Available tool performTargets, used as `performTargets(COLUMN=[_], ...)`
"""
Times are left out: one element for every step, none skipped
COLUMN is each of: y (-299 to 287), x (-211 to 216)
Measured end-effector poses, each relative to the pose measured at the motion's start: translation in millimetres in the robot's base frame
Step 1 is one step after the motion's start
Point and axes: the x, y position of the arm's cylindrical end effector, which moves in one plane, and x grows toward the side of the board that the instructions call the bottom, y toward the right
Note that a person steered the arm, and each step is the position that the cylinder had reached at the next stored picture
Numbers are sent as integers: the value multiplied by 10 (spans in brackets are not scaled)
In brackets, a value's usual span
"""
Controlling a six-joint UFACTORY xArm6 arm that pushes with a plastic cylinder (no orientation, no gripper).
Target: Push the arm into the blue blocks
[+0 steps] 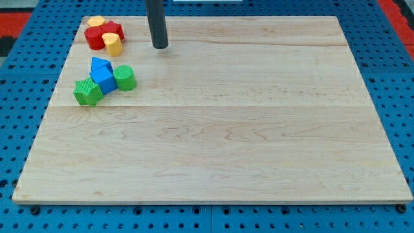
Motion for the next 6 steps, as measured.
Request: performTargets(y=[36,55,168,353,509,572], x=[-23,-5,-5,-5,-5,-25])
